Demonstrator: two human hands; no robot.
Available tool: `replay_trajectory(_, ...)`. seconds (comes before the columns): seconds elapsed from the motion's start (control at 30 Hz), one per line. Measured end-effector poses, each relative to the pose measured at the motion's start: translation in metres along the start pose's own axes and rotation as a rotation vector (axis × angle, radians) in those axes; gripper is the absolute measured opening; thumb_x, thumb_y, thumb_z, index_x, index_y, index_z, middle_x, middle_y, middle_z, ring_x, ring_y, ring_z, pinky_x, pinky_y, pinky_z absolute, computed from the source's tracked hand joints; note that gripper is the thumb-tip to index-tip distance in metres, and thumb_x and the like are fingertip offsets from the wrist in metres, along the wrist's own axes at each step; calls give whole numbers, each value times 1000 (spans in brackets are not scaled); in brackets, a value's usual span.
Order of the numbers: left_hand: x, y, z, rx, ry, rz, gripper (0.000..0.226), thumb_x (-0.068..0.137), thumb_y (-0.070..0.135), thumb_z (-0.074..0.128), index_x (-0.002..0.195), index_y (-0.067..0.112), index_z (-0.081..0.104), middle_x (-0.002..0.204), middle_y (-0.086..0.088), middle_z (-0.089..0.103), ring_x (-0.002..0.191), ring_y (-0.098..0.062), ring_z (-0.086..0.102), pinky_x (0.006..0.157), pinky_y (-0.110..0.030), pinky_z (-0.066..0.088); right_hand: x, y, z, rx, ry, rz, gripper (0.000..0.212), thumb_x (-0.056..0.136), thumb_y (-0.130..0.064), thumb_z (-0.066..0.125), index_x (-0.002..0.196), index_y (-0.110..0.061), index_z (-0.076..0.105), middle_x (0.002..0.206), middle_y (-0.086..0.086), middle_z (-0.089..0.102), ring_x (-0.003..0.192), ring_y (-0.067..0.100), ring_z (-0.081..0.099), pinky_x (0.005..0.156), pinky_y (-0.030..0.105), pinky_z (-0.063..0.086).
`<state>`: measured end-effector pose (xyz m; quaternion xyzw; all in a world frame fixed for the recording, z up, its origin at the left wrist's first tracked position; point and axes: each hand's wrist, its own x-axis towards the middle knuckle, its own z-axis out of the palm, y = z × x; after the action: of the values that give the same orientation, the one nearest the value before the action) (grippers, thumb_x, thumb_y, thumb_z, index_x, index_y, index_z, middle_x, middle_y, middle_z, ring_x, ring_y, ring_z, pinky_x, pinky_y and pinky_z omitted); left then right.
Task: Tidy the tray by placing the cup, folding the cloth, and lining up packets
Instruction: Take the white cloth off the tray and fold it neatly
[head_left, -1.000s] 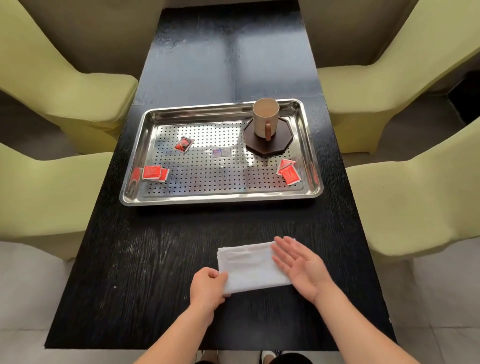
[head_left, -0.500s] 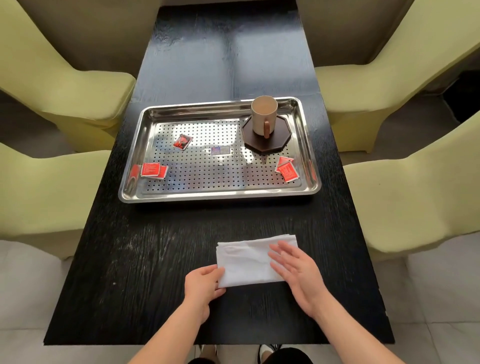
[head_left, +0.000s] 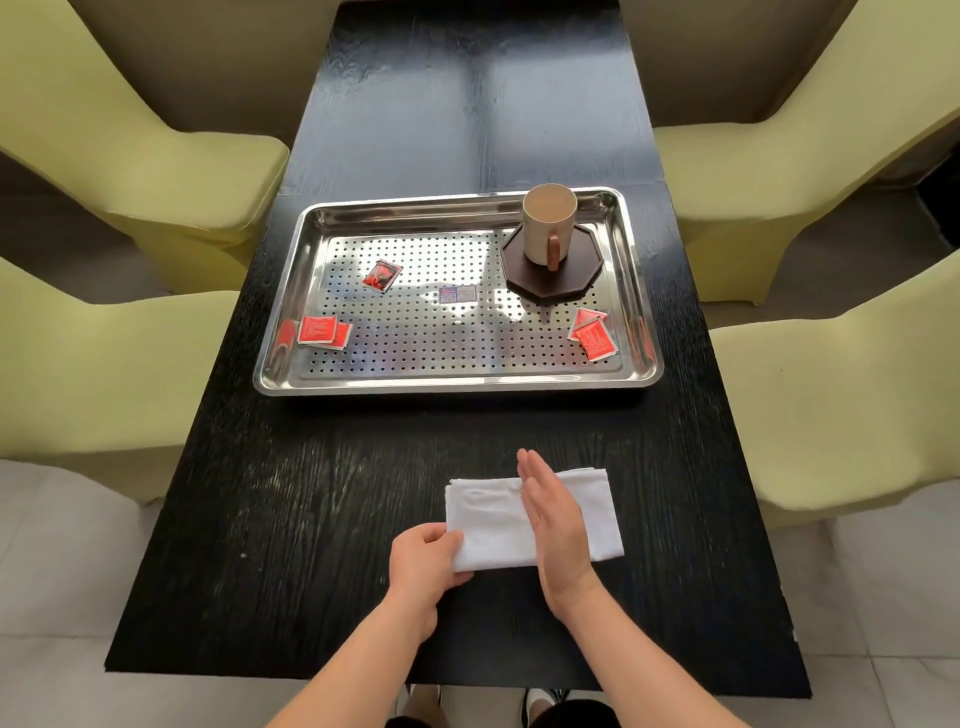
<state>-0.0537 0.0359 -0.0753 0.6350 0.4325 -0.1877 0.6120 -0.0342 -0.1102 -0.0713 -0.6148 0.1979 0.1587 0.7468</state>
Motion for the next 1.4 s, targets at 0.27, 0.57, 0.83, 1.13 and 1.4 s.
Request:
replay_trajectory(0.27, -13, 3, 1, -28, -21, 32, 15, 96, 9, 57, 97, 13, 71, 98, -8, 73, 90, -24, 73, 68, -38, 64, -17, 14, -2, -75, -26, -16, 58, 90, -41, 55, 146, -33, 41, 141, -22, 47, 119, -16, 49, 85, 1, 42)
replay_trajectory(0.57, -27, 11, 5, 50, -31, 172, 24, 94, 10, 58, 90, 27, 74, 82, 9, 76, 78, -6, 74, 62, -29, 61, -24, 34, -3, -29, 14, -35, 58, 85, -34, 55, 142, -35, 48, 142, -18, 50, 126, -5, 49, 91, 10, 45)
replay_trajectory(0.83, -45, 15, 24, 411, 77, 453, 21, 96, 19, 56, 94, 37, 67, 72, 7, 73, 69, -10, 71, 64, -36, 62, -24, 32, -6, -19, 21, -32, 49, 92, -23, 54, 141, -26, 52, 138, -10, 54, 124, 6, 53, 88, 15, 51)
replay_trajectory(1.13, -59, 29, 54, 759, 173, 709, 16, 95, 25, 60, 106, 19, 69, 75, 15, 64, 65, -4, 62, 60, -26, 58, -24, 8, -95, -808, 504, -191, 32, 94, -16, 65, 126, -13, 65, 113, 0, 64, 97, 15, 59, 80, 32, 54)
replay_trajectory(1.4, -62, 38, 101, 953, 114, 815, 24, 95, 16, 50, 114, 21, 64, 83, 3, 70, 72, -14, 64, 62, -26, 49, -1, 4, -97, -893, 427, -121, 15, 93, -21, 65, 104, -18, 74, 90, -11, 61, 80, 7, 56, 64, 16, 37)
